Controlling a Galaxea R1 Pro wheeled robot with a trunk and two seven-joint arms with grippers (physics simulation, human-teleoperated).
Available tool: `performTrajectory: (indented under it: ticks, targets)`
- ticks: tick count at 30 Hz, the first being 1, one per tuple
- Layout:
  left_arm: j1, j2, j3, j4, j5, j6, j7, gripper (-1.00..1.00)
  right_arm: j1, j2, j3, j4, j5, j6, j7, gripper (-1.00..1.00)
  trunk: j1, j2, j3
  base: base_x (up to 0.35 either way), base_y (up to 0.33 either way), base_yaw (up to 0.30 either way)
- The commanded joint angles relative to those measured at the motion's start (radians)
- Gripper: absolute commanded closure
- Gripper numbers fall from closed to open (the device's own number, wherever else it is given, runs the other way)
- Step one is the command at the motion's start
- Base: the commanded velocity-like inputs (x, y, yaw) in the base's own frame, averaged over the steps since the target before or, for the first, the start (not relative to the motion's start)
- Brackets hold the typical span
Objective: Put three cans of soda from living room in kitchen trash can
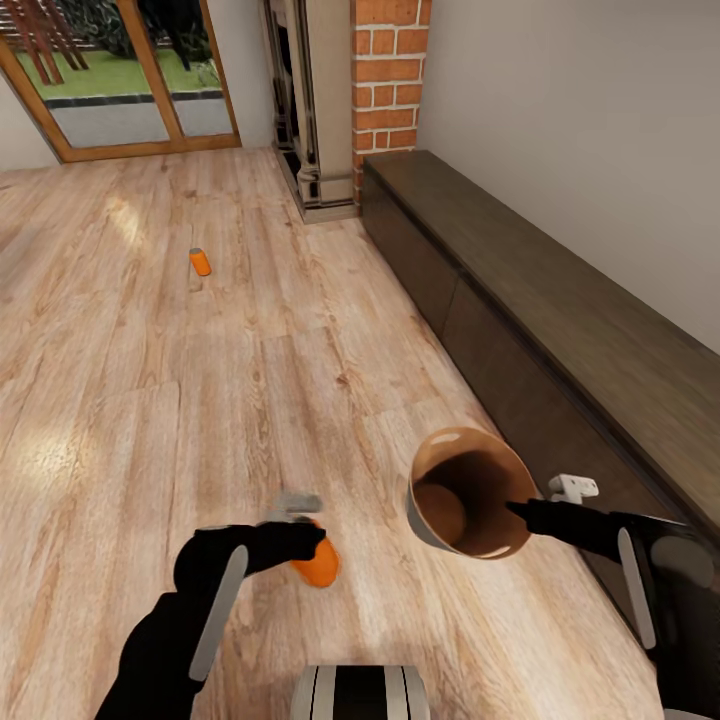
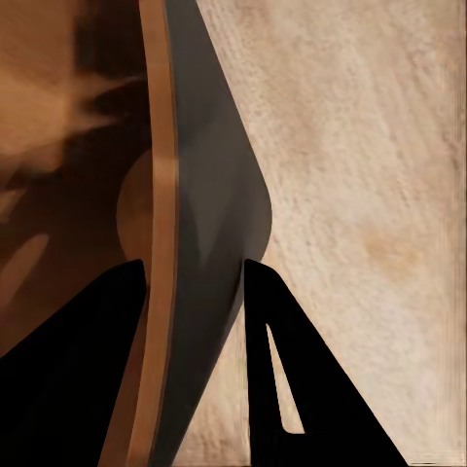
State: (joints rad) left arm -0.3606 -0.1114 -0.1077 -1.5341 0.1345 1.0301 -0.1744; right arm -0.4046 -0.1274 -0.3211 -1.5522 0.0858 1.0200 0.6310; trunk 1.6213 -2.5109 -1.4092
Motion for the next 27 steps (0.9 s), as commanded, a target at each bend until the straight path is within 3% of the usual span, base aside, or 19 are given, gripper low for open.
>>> performTrajectory:
  ticks: [1, 2, 4, 5, 7, 8, 9, 12, 17, 27]
  targets:
    - [0.0, 0.002, 0.001, -0.002, -0.007, 0.005, -0.045, 1.0, 0.0, 0.002, 0.0, 0.0, -0.006, 0.004, -0.003, 1.0, 0.0, 0.0, 0.0, 0.0, 0.0, 0.0]
    - [0.0, 0.006, 0.002, -0.004, -0.007, 0.009, -0.092, 1.0, 0.0, 0.003, -0.001, -0.001, 0.013, 0.003, -0.006, 1.0, 0.0, 0.0, 0.0, 0.0, 0.0, 0.0]
    - [0.0, 0.031, 0.014, -0.007, -0.007, 0.012, -0.247, 1.0, 0.0, 0.002, 0.002, -0.003, 0.062, 0.001, -0.014, 1.0, 0.0, 0.0, 0.0, 0.0, 0.0, 0.0]
    - [0.0, 0.043, 0.026, -0.007, -0.007, 0.012, -0.287, 1.0, -0.001, 0.004, 0.011, -0.003, 0.07, 0.0, -0.02, 1.0, 0.0, 0.0, 0.0, 0.0, 0.0, 0.0]
    - [0.0, 0.071, 0.074, -0.007, -0.007, 0.013, -0.39, 1.0, -0.001, 0.013, 0.044, -0.007, 0.08, -0.001, -0.063, 1.0, 0.0, 0.0, 0.0, 0.0, 0.0, 0.0]
    - [0.0, 0.088, 0.118, -0.007, -0.007, 0.012, -0.481, 1.0, -0.007, 0.025, 0.08, -0.01, 0.085, -0.008, -0.138, 1.0, 0.0, 0.0, 0.0, 0.0, 0.0, 0.0]
    - [0.0, 0.1, 0.15, -0.008, -0.007, 0.012, -0.547, 1.0, -0.01, 0.03, 0.091, -0.011, 0.085, -0.011, -0.16, 1.0, 0.0, 0.0, 0.0, 0.0, 0.0, 0.0]
    - [0.0, 0.131, 0.228, -0.008, -0.007, 0.012, -0.703, 1.0, -0.025, 0.055, 0.146, -0.015, 0.086, -0.025, -0.27, 1.0, 0.0, 0.0, 0.0, 0.0, 0.0, 0.0]
    - [0.0, 0.153, 0.261, -0.008, -0.007, 0.01, -0.775, 1.0, -0.032, 0.068, 0.173, -0.017, 0.085, -0.035, -0.311, 1.0, 0.0, 0.0, 0.0, 0.0, 0.0, 0.0]
    - [0.0, 0.156, 0.265, -0.007, -0.007, 0.01, -0.783, 1.0, -0.033, 0.067, 0.175, -0.017, 0.08, -0.023, -0.294, 1.0, 0.0, 0.0, 0.0, 0.0, 0.0, 0.0]
